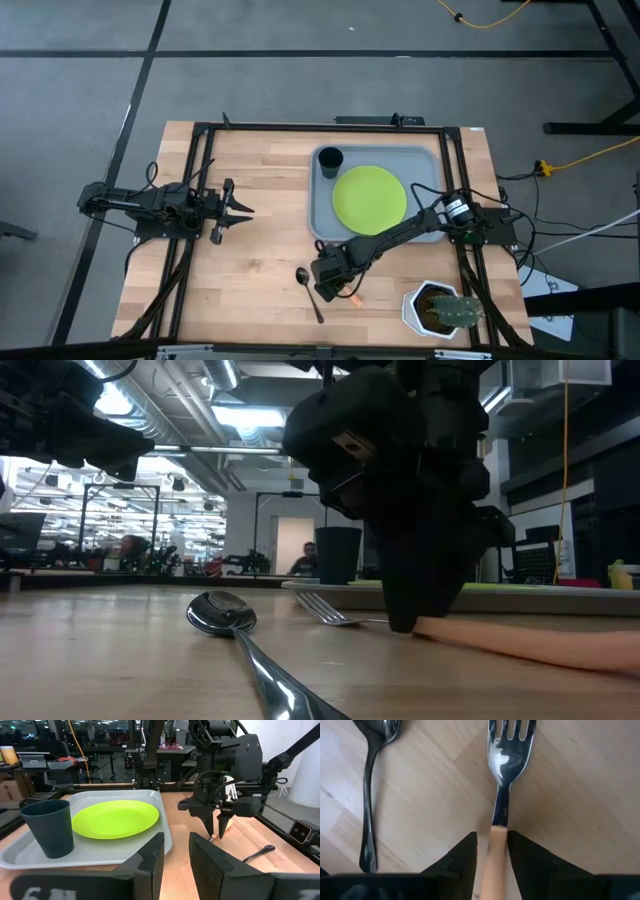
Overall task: Pick and place plate/cup/fork/spoon on tray
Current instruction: Put the brown fork on the gray serving tray to the right of the light green plate
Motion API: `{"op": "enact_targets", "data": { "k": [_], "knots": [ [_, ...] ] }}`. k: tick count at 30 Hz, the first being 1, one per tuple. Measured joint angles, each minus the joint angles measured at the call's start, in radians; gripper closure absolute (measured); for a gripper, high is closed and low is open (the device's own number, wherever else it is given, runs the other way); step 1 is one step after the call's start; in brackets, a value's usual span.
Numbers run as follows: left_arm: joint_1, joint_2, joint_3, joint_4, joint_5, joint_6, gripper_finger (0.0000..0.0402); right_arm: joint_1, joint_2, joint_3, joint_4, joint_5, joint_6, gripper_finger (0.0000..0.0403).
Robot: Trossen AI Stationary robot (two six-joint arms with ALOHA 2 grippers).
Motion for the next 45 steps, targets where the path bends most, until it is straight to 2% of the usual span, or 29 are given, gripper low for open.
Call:
{"op": "enact_targets", "data": {
  "k": [14,19,25,30,36,45],
  "knots": [
    [0.000,0.000,0.000,0.001,0.000,0.000,0.0319,-0.003,-0.002,-0.001,-0.092,0.032,-0.009,0.0286],
    [0.000,0.000,0.000,0.001,0.000,0.000,0.0319,-0.003,-0.002,-0.001,-0.112,0.046,-0.009,0.0308],
    [0.000,0.000,0.000,0.001,0.000,0.000,0.0319,-0.003,-0.003,-0.001,-0.117,0.049,-0.010,0.0356],
    [0.000,0.000,0.000,0.001,0.000,0.000,0.0319,-0.004,-0.003,0.000,-0.118,0.050,-0.010,0.0361],
    [0.000,0.000,0.000,0.001,0.000,0.000,0.0319,-0.004,0.010,0.089,-0.182,0.052,-0.056,0.0361],
    [0.000,0.000,0.000,0.001,0.000,0.000,0.0319,-0.005,0.013,0.354,-0.347,0.073,-0.140,0.0361]
  ]
}}
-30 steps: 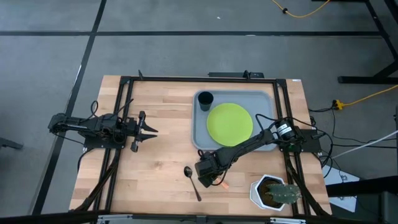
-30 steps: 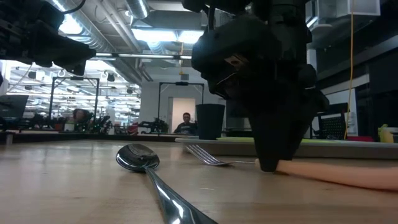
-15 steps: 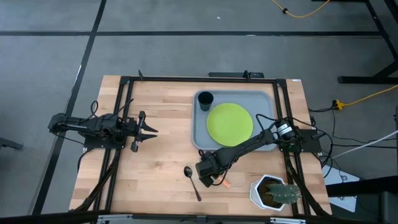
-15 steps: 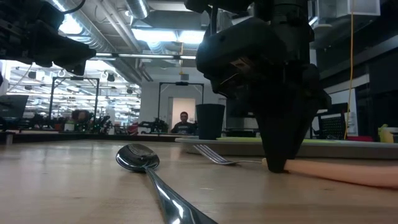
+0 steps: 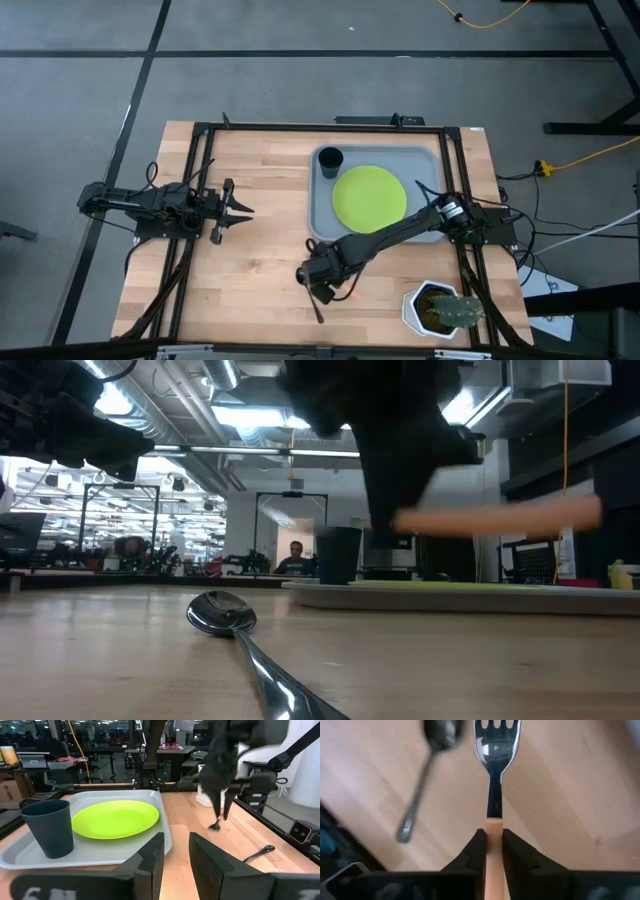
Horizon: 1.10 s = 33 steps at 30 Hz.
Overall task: Pick and place plate/cup/fork/spoon on tray
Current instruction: Put the brown fork on the gray serving tray to the right of the light green plate
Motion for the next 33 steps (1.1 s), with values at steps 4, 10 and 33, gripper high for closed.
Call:
{"op": "enact_targets", "data": {
  "k": [4,10,33],
  "knots": [
    [0.000,0.000,0.000,0.000,0.000,0.000,0.0319,-0.008,-0.003,0.127,-0.152,0.091,-0.048,0.0361],
    [0.000,0.000,0.000,0.000,0.000,0.000,0.0319,-0.051,-0.003,0.271,-0.476,0.237,-0.050,0.0361],
    [0.000,-0.001,0.000,0.004,0.000,0.000,0.0319,-0.312,-0.535,-0.382,-0.458,0.350,0.021,0.0361]
  ]
}}
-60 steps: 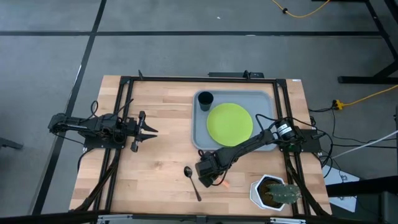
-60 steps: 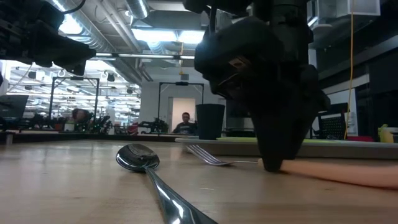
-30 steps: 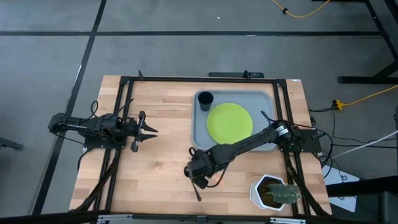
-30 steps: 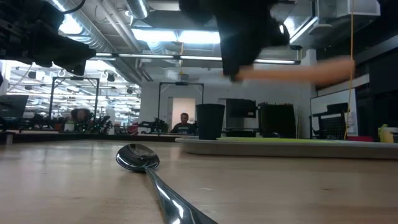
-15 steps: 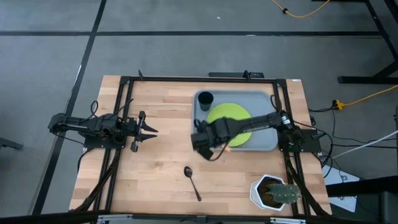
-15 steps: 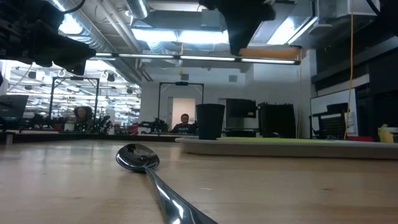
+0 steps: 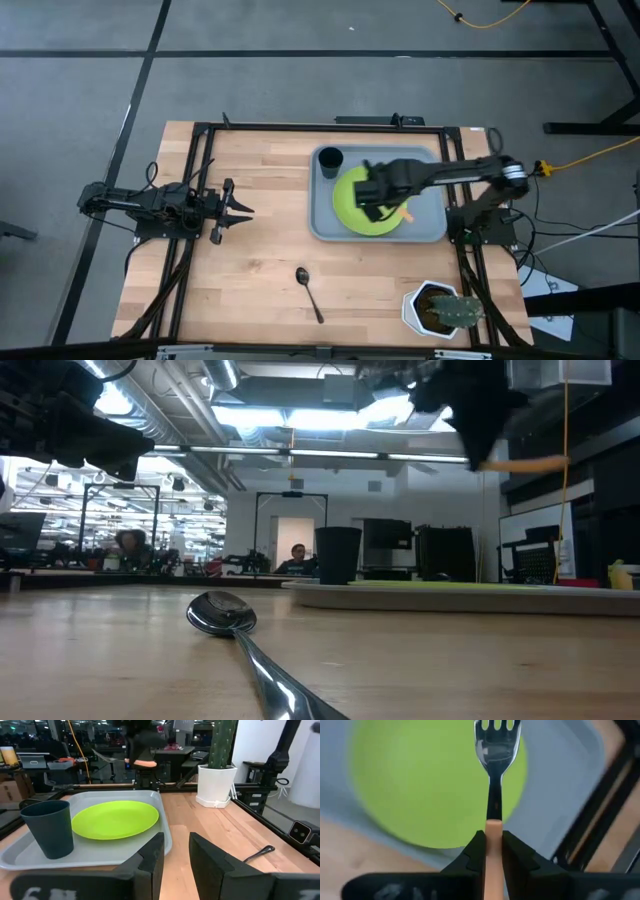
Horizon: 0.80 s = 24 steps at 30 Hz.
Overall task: Pick and place plate/cup/fork/spoon on tray
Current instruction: Put the brown fork on the gray serving tray to the right of the light green plate
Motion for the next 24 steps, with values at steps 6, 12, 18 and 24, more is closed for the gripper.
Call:
{"op": "enact_targets", "data": {
  "k": [6,12,18,24],
  "knots": [
    [0.000,0.000,0.000,0.000,0.000,0.000,0.0319,-0.033,-0.184,-0.336,0.167,-0.021,0.185,0.0361],
    [0.000,0.000,0.000,0.000,0.000,0.000,0.0319,-0.120,-0.256,-0.615,0.353,-0.129,0.249,0.0361],
    [0.000,0.000,0.000,0.000,0.000,0.000,0.0319,-0.223,-0.275,-0.740,0.416,-0.162,0.260,0.0361],
    [0.000,0.000,0.000,0.000,0.000,0.000,0.0319,-0.325,-0.276,-0.787,0.436,-0.162,0.290,0.0352]
  ]
}}
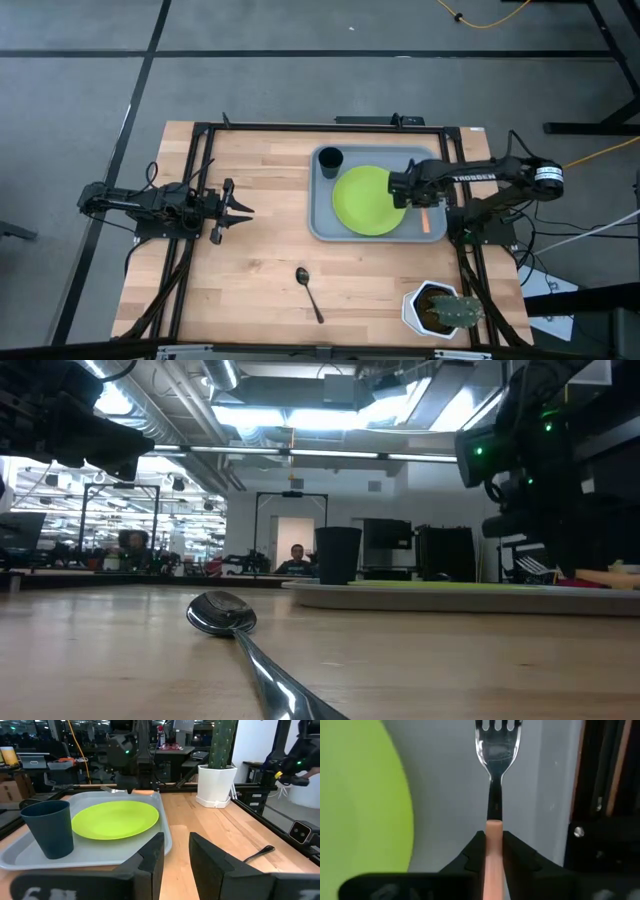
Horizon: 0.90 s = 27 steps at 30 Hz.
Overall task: Pick and place plate/cup/fork/spoon on tray
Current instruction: Put the brown fork on the gray serving tray to the right of the light green plate
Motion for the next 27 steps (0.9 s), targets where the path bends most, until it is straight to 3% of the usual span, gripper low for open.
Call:
{"op": "enact_targets", "data": {
  "k": [9,27],
  "knots": [
    [0.000,0.000,0.000,0.000,0.000,0.000,0.0319,-0.083,0.000,-0.052,0.031,0.031,-0.074,0.0331],
    [0.000,0.000,0.000,0.000,0.000,0.000,0.0319,-0.098,0.000,-0.055,0.037,0.061,-0.095,0.0327]
  ]
}}
